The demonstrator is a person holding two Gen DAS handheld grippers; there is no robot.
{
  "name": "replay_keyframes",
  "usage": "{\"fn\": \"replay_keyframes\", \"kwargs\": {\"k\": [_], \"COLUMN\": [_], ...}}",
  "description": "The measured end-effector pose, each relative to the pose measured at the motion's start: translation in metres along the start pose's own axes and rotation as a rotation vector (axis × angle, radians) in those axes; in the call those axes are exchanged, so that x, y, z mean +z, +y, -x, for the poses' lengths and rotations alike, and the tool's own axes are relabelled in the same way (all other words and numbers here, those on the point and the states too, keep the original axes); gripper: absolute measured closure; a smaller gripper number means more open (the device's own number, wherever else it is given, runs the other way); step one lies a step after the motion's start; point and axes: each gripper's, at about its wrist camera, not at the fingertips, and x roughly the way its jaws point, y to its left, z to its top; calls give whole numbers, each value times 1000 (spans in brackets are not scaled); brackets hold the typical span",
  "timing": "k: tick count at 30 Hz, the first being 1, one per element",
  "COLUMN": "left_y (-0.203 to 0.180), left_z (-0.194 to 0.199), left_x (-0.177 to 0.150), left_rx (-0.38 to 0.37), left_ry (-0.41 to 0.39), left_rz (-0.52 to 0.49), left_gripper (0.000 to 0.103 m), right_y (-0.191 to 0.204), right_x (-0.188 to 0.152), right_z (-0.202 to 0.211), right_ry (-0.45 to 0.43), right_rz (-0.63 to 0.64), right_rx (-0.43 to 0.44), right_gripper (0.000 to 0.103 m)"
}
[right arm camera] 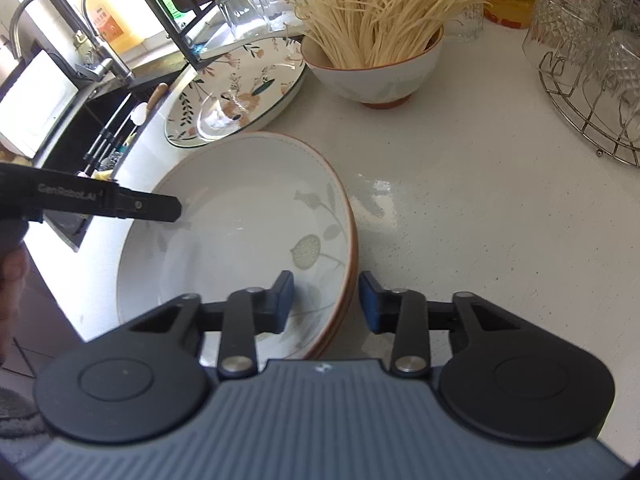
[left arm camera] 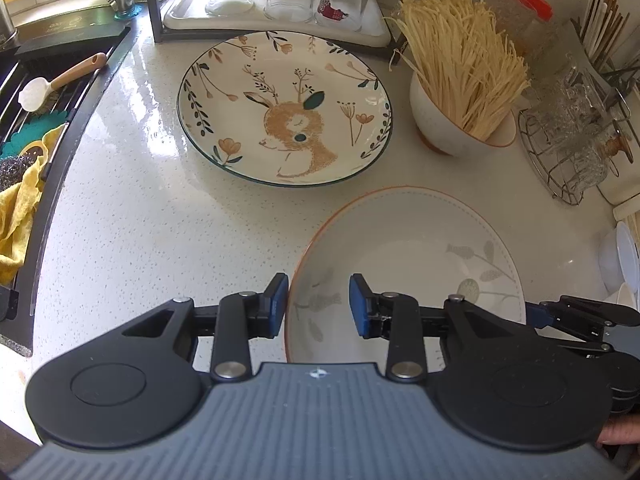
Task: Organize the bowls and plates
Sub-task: 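Open both grippers to release the white plate on the counter, then move both grippers to the deer-print plate rim and close them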
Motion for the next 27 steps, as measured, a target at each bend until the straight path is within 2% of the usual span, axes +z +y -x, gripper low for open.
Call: {"fn": "replay_keyframes", "kwargs": {"k": [2, 23, 27], "left_y": [0, 12, 14], "left_z": [1, 9, 16], "left_x": [0, -10, -8], "left_rx": [-1, -75, -72], "left_ry": [0, 0, -26], "left_rz": [-3, 77, 76], "left_gripper": [65, 65, 65], "right_y": [2, 4, 5], "right_x": [-1, -1, 0], "right_z": [1, 1, 4], "right_ry": [-3, 13, -6], "right_rz": [7, 18, 17], "right_rx": [-1, -3, -46], "right_gripper": [70, 70, 68]}}
